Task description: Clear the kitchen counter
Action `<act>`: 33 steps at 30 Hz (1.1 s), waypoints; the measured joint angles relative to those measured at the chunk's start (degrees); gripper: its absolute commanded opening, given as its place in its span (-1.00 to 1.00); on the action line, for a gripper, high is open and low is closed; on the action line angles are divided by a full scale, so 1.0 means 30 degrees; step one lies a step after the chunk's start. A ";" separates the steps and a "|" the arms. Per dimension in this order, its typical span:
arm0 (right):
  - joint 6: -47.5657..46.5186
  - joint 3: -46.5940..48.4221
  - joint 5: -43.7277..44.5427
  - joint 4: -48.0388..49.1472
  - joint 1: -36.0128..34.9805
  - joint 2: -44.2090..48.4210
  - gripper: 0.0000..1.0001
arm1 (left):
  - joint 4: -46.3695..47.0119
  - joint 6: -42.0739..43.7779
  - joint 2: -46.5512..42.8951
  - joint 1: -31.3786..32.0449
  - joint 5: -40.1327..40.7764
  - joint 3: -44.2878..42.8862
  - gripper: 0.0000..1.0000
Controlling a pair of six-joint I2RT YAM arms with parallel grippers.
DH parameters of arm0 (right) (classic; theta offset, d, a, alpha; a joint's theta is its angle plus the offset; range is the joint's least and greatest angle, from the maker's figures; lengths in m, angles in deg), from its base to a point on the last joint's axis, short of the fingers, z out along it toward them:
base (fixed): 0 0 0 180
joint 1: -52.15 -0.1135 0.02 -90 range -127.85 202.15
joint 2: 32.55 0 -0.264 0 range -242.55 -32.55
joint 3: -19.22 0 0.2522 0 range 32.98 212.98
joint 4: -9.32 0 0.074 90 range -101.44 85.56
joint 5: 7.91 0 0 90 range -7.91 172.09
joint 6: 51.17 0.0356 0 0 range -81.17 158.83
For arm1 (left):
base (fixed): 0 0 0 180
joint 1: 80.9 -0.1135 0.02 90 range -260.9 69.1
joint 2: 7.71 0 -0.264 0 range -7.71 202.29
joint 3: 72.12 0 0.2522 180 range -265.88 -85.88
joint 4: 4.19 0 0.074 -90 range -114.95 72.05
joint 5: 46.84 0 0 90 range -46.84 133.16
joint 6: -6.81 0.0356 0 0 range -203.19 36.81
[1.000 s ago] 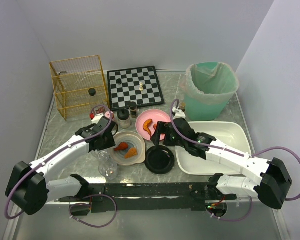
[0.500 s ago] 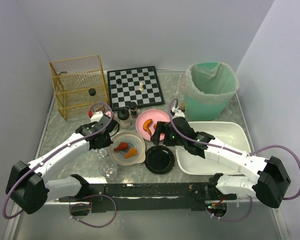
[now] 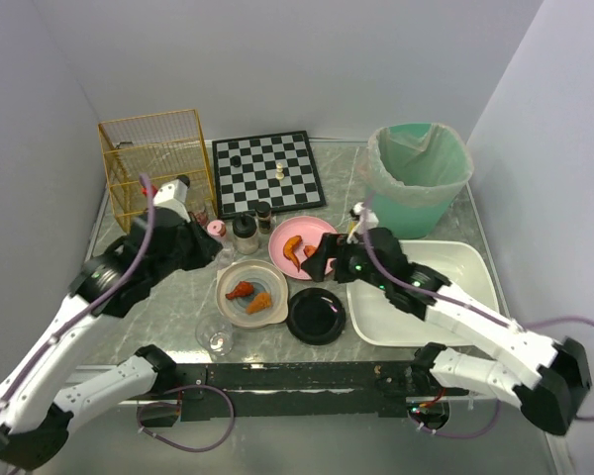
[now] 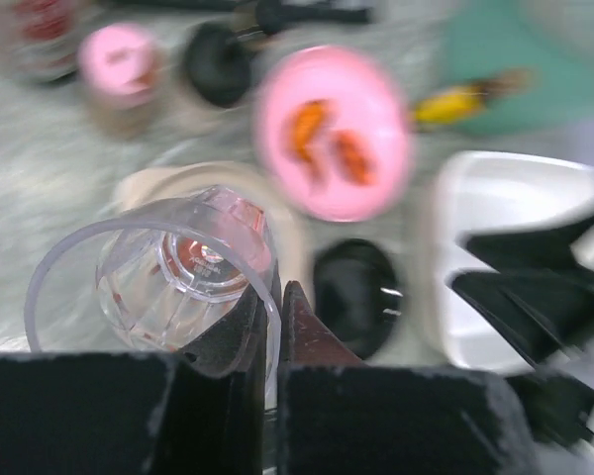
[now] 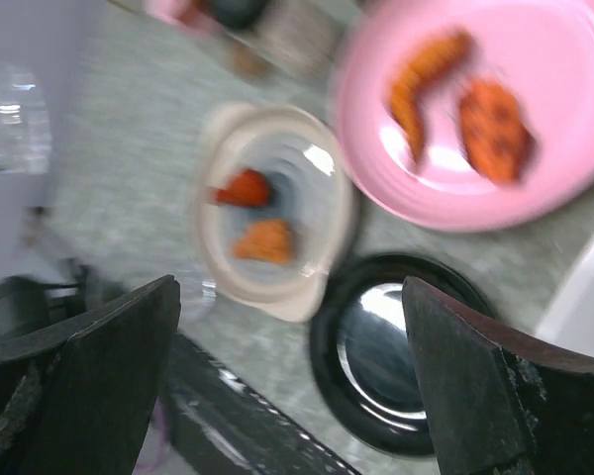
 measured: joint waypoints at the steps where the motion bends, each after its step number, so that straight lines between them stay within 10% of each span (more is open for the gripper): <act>1: -0.0197 -0.0124 -0.0510 0.0452 0.0219 0.0736 0.99 | 0.0379 0.0138 -0.0452 0.0000 -0.0685 -0.0175 -0.99; 9: -0.0415 -0.0933 -0.5472 0.3694 0.2149 0.5785 0.99 | 0.5887 0.0860 -0.1326 0.0000 -0.5916 0.0270 -0.99; 33: 0.2652 -0.1486 -0.8590 0.7351 0.2747 0.6849 0.99 | 1.8243 -0.1341 -0.0270 0.0036 -1.6007 0.3869 -0.99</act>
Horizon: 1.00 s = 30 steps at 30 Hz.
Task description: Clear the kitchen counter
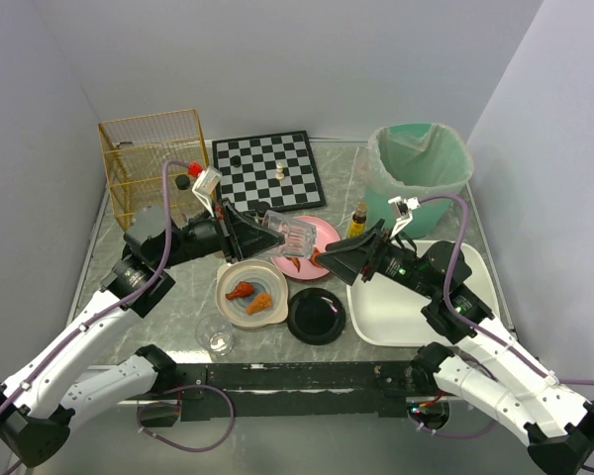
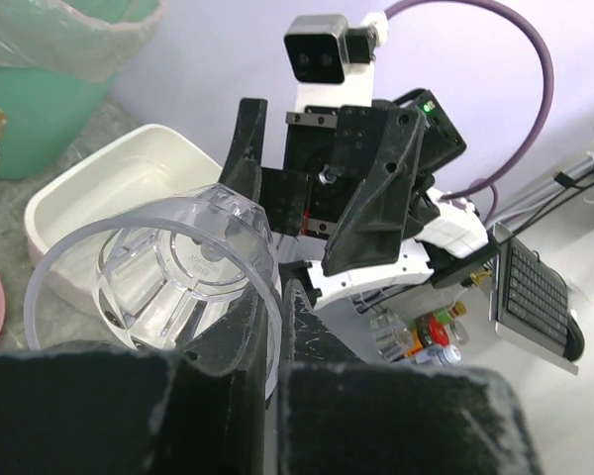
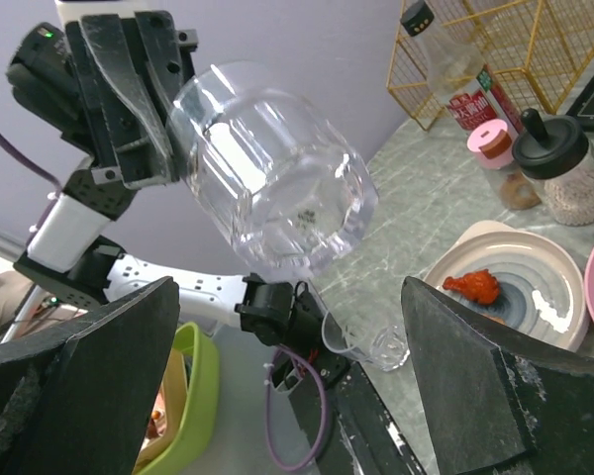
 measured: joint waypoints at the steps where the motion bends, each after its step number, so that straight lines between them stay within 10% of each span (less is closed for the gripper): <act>1: 0.0051 0.0000 -0.0036 0.0095 0.0007 -0.0015 0.99 | 0.0102 -0.0007 0.0000 0.0000 -0.0160 0.0058 -0.99; 30: 0.3708 -0.2113 -0.2827 0.7104 0.0248 -0.2237 0.94 | 0.4648 -0.2149 0.0750 0.0306 -0.2812 0.1486 -0.99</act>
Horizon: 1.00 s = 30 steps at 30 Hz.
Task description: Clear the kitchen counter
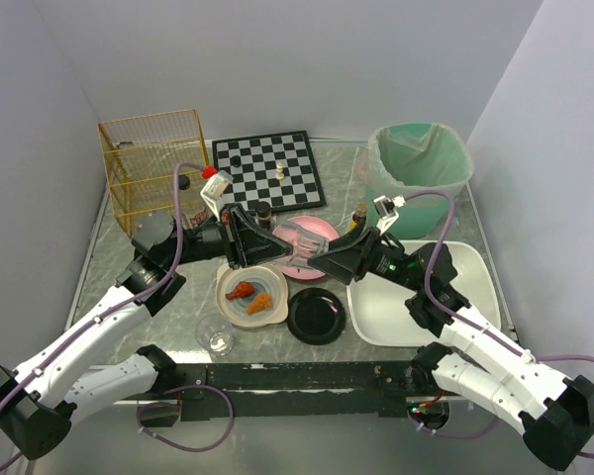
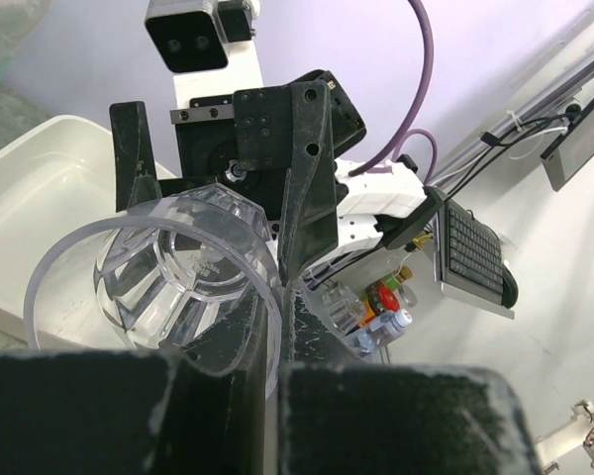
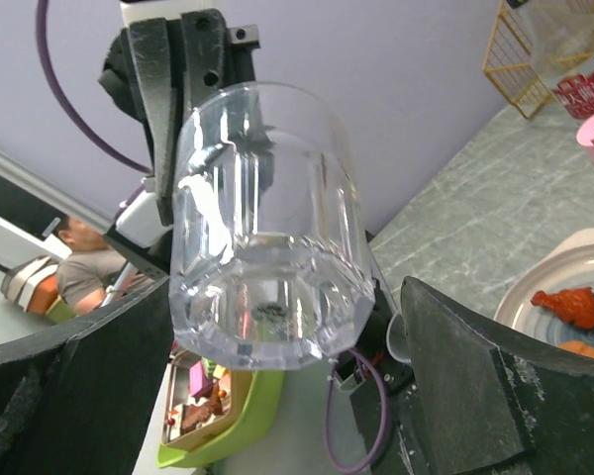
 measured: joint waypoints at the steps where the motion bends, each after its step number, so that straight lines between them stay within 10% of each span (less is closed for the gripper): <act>1: 0.0080 -0.0007 -0.0022 0.0124 0.0000 -0.0007 0.90 | 0.0153 -0.0036 0.0058 0.0044 -0.0051 0.0000 -0.99; 17: 0.0648 -0.0102 -0.0452 0.1260 0.0095 -0.0073 -0.06 | 0.1071 -0.0168 0.0634 0.0503 -0.0095 0.0022 -0.92; 25: 0.0168 -0.0233 -0.0240 0.0328 0.0160 0.0066 -0.84 | 0.0809 0.0444 0.0969 0.0787 0.0117 0.0015 0.62; 30: -0.1472 -0.0029 0.2404 -0.4371 0.0182 0.1938 -1.00 | -0.1537 0.1916 0.0976 0.0831 0.1384 -0.0335 0.97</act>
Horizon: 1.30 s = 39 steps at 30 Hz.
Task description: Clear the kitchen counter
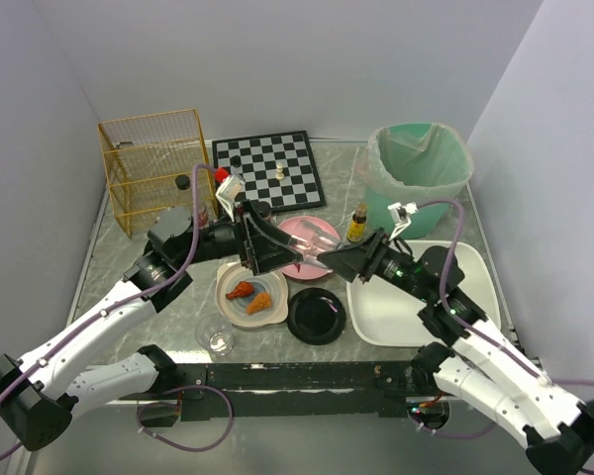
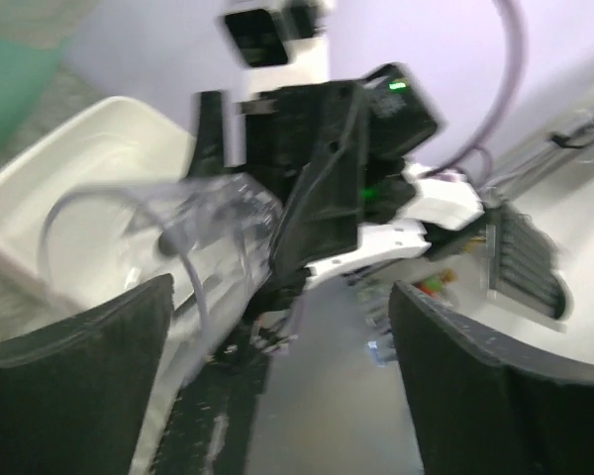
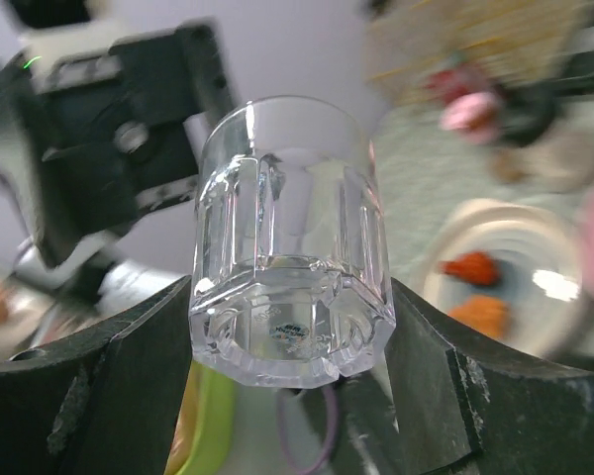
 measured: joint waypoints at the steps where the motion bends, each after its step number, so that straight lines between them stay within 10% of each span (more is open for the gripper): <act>1: -0.0459 0.0306 0.0860 -0.1494 0.0036 0.0503 -1.00 | -0.0510 0.0386 0.0000 0.0000 0.0342 -0.0073 0.99; 18: -0.5646 0.9668 1.5220 -2.1748 0.0750 -0.2550 -1.00 | -0.7111 0.3308 0.0678 -0.0015 0.7016 -0.0583 0.99; 39: -0.7082 0.6164 1.2896 -2.4072 0.1333 -0.7242 -1.00 | -0.8546 0.3439 0.0882 -0.0015 0.9602 -0.0780 0.99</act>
